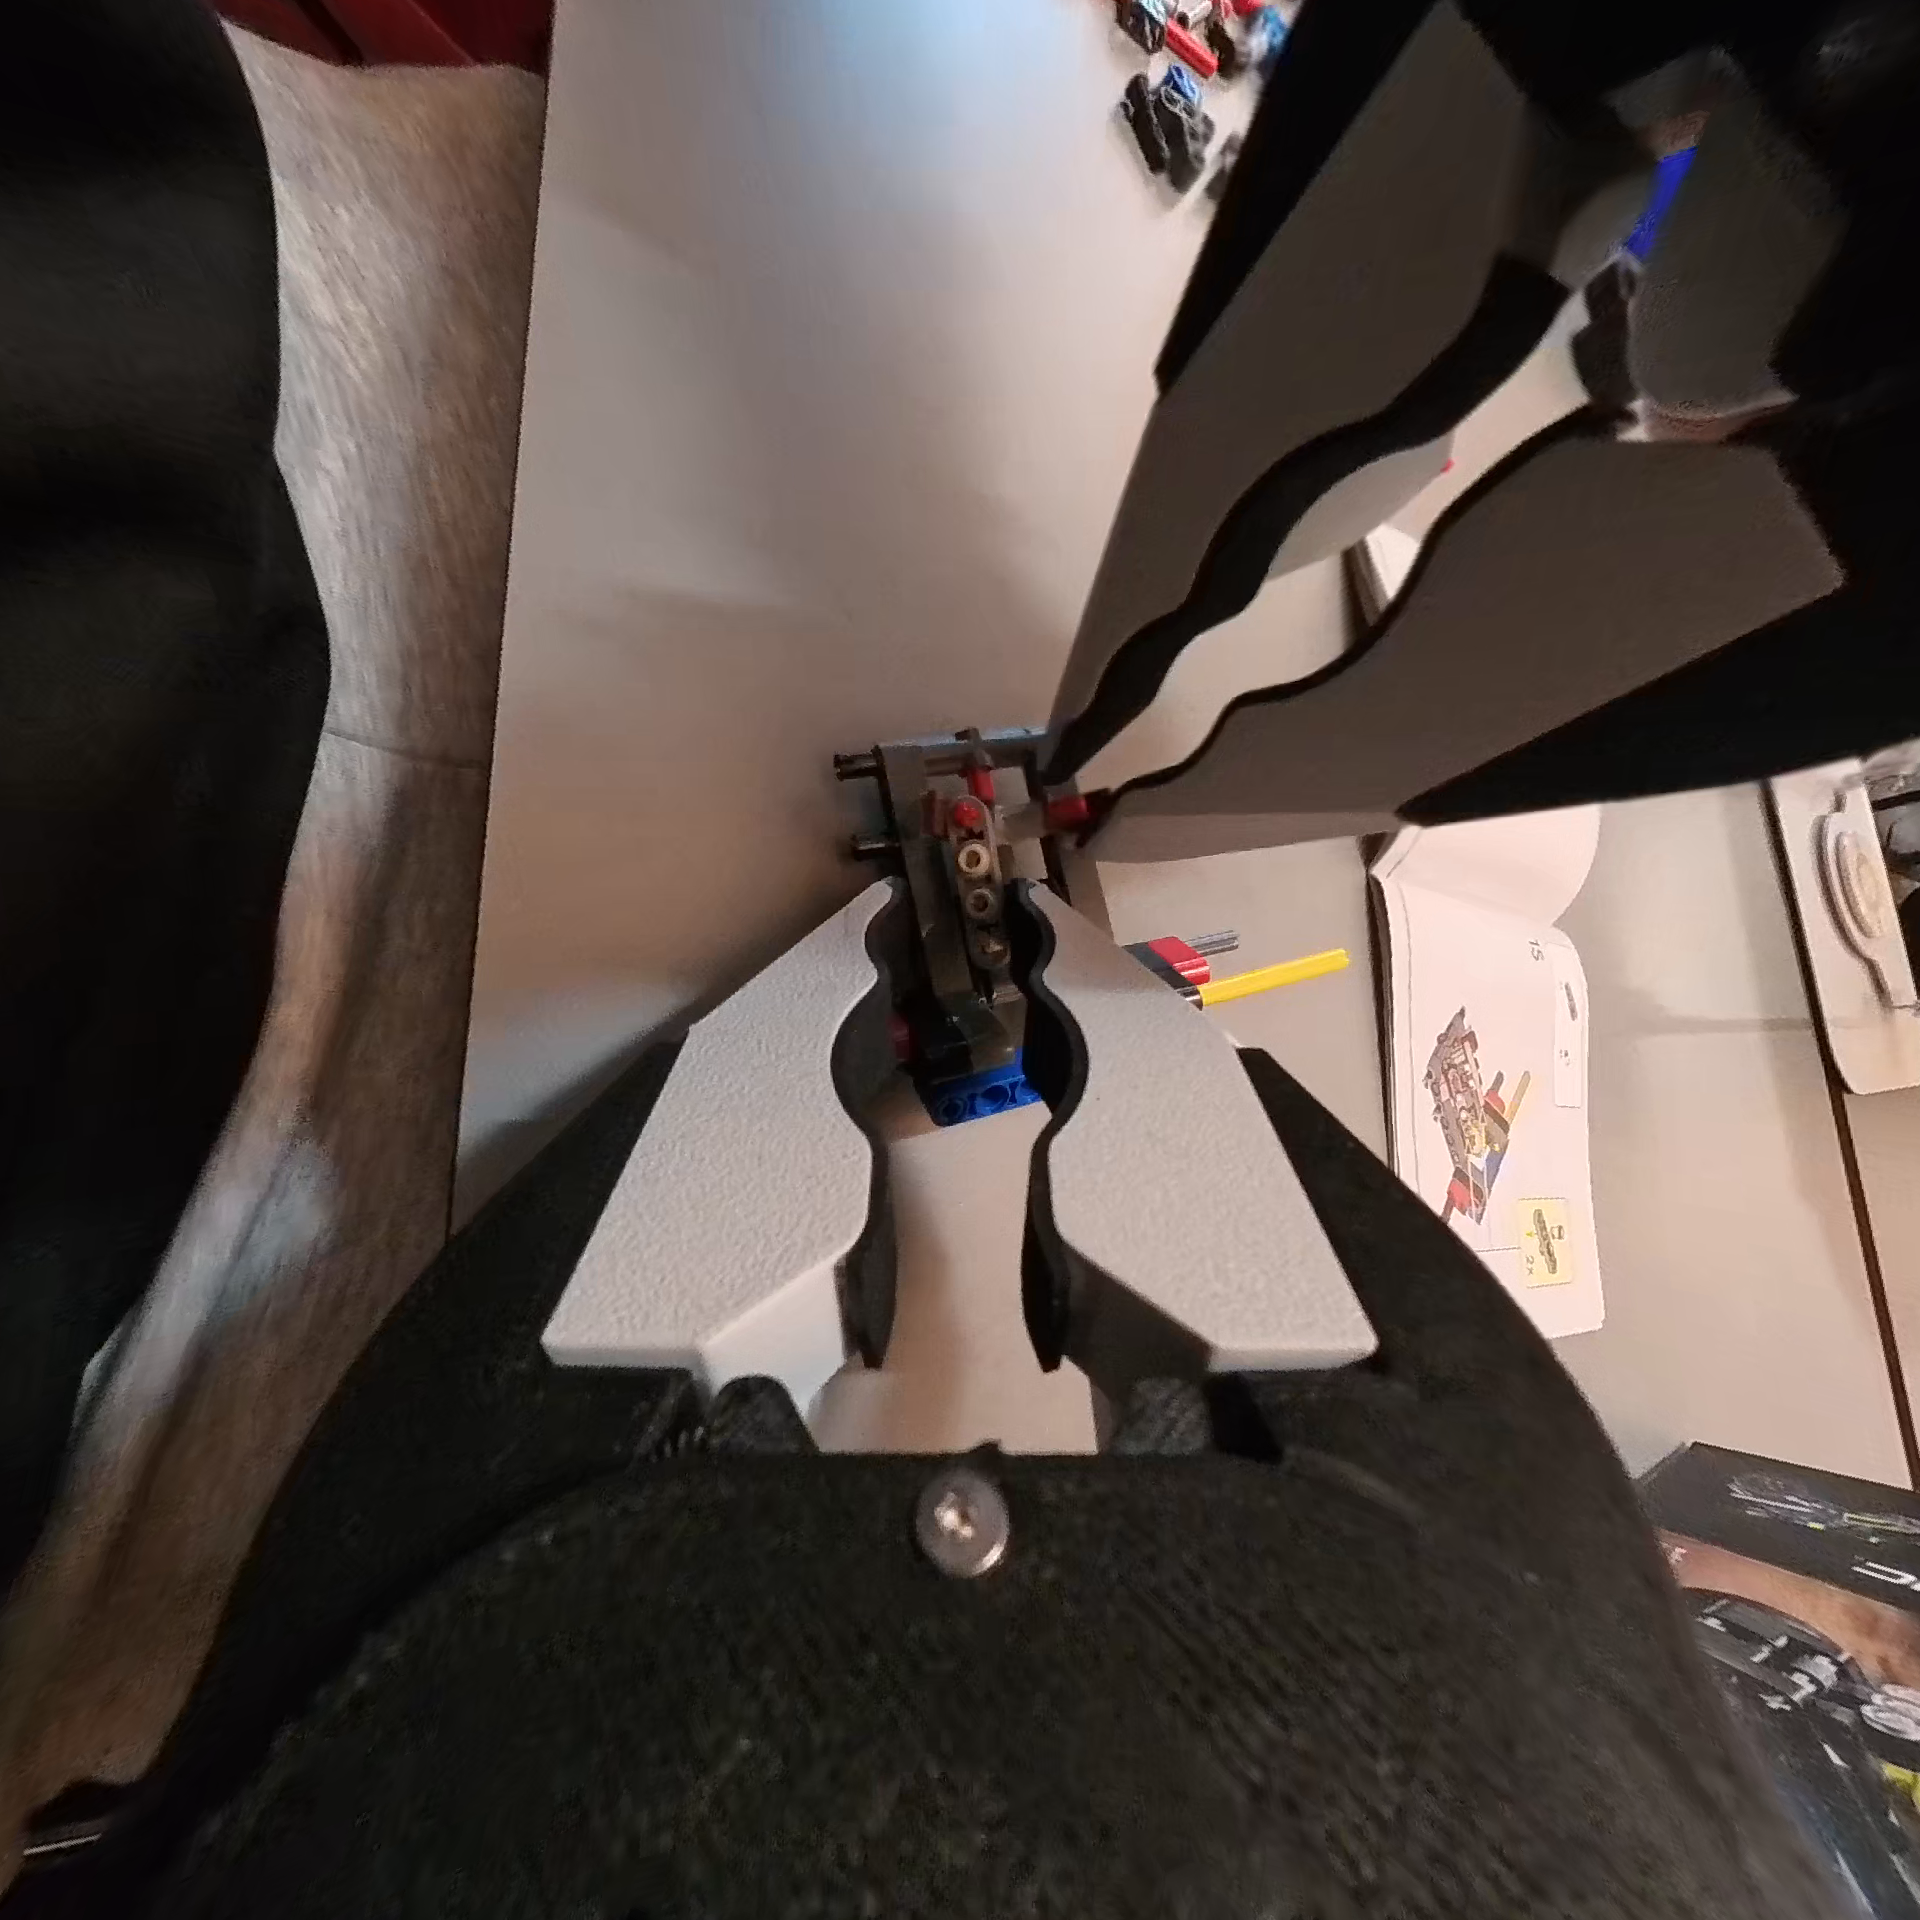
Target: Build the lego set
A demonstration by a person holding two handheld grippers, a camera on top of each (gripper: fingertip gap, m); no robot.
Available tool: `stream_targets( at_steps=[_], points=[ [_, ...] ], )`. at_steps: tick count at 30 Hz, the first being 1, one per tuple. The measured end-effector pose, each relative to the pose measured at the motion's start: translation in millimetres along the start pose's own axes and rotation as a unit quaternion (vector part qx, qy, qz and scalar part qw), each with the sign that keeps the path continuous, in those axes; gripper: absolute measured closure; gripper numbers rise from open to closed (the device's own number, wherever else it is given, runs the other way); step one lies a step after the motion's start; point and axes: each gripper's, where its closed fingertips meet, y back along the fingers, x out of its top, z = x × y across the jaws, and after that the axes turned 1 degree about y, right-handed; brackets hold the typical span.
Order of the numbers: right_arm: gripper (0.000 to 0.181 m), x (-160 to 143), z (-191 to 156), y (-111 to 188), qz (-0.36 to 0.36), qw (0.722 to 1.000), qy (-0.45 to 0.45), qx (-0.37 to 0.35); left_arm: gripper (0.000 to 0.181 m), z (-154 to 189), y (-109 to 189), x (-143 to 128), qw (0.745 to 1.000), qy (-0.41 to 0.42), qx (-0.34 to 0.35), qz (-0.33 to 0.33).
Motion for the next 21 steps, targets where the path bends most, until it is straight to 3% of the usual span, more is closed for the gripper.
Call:
stream_targets(
  at_steps=[6,12,14,17,21],
  points=[
    [0.165,0.3,0.3,0.4,0.004,1.0,0.001,-0.002,0.159,1.7,5.8,-9.2,0.999,0.047,0.022,-0.014],
    [0.158,6.0,4.7,11.6,0.034,0.999,-0.021,-0.004,0.157,-3.9,35.0,0.3,0.971,0.178,0.099,0.124],
    [0.161,8.4,10.8,28.2,0.055,0.998,-0.041,-0.003,0.158,-5.0,40.7,-5.0,0.949,0.229,0.148,0.161],
    [0.165,-4.8,45.4,54.3,0.069,0.988,-0.126,-0.063,0.162,-3.5,46.1,-18.4,0.9,0.313,0.228,0.203],
    [0.161,-54.0,75.7,50.0,-0.011,0.961,-0.239,-0.136,0.165,-1.0,48.1,-30.3,0.816,0.424,0.295,0.26]
  ],
)
